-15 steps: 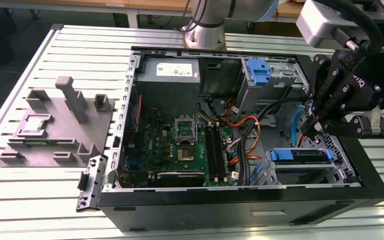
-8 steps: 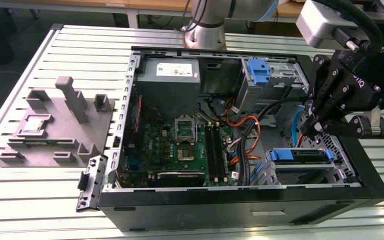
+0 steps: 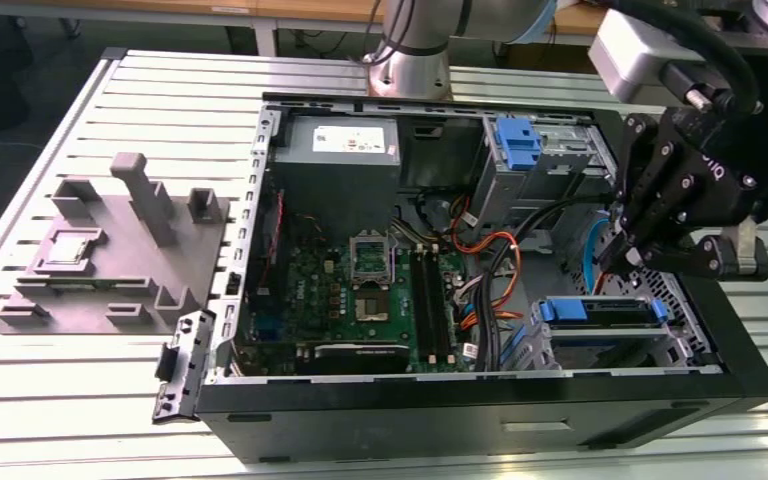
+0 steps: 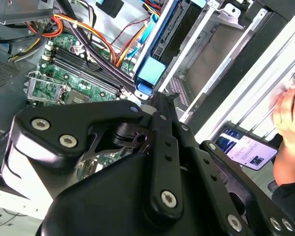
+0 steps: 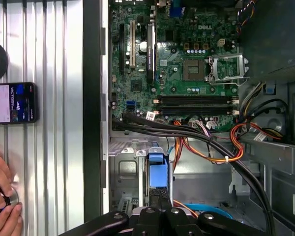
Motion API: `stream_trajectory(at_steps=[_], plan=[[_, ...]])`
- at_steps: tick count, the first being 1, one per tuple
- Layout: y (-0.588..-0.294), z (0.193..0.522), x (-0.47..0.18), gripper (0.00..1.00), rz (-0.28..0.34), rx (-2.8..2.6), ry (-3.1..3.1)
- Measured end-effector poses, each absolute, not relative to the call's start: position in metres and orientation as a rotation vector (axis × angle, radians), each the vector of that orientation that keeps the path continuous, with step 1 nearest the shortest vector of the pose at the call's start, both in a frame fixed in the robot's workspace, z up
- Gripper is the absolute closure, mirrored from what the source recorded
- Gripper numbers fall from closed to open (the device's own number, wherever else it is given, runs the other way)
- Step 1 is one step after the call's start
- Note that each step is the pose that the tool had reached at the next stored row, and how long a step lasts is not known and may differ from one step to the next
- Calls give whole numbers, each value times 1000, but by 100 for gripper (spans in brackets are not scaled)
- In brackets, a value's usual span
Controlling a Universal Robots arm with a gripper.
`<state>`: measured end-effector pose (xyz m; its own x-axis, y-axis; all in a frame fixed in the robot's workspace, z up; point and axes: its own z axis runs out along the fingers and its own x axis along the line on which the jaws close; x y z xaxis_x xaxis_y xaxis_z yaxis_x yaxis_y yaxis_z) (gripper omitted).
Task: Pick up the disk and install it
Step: 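Insert the disk into the insertion slot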
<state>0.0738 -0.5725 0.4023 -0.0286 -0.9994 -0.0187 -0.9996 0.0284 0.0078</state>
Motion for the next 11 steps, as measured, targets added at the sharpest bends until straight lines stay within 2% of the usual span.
stream_trajectory(at_steps=[11], plan=[[-572,383,74,90,29,-2184,2247]])
